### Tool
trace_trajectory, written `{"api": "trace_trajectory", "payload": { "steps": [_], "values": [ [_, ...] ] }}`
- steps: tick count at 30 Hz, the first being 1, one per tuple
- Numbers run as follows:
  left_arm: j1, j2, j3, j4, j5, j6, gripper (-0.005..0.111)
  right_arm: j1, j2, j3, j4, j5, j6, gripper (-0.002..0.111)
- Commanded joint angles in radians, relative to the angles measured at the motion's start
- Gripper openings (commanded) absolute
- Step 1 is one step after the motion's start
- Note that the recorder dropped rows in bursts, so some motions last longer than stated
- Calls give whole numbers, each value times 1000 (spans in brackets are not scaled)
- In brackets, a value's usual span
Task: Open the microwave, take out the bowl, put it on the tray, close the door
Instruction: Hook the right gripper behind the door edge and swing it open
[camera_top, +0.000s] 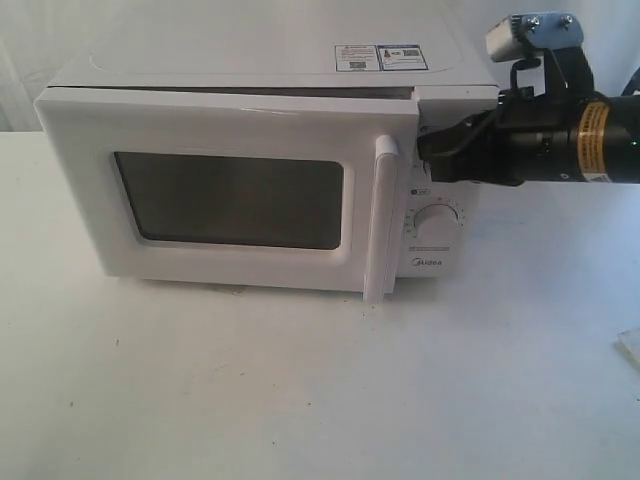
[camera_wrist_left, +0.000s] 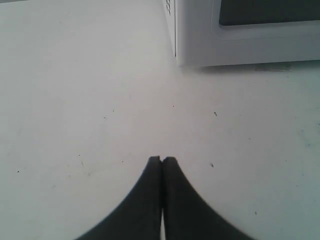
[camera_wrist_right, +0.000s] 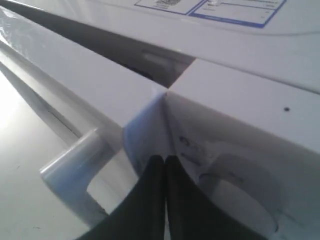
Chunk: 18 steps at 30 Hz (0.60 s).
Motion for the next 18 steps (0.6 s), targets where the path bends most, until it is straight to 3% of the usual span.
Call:
{"api": "trace_trajectory", "payload": {
  "steps": [1,6,12,18],
  "values": [
    [5,-5,3,-4,2,0,0,6,-7,-8,-1,93,23,0],
    [5,-5,3,-4,2,0,0,8,-5,-8,1,-10,19,0],
    [5,-5,3,-4,2,0,0,8,-3,-8,-22,-312,-96,0],
    [5,-5,3,-4,2,0,0,6,-48,18,-144,-461,58,0]
  ]
}}
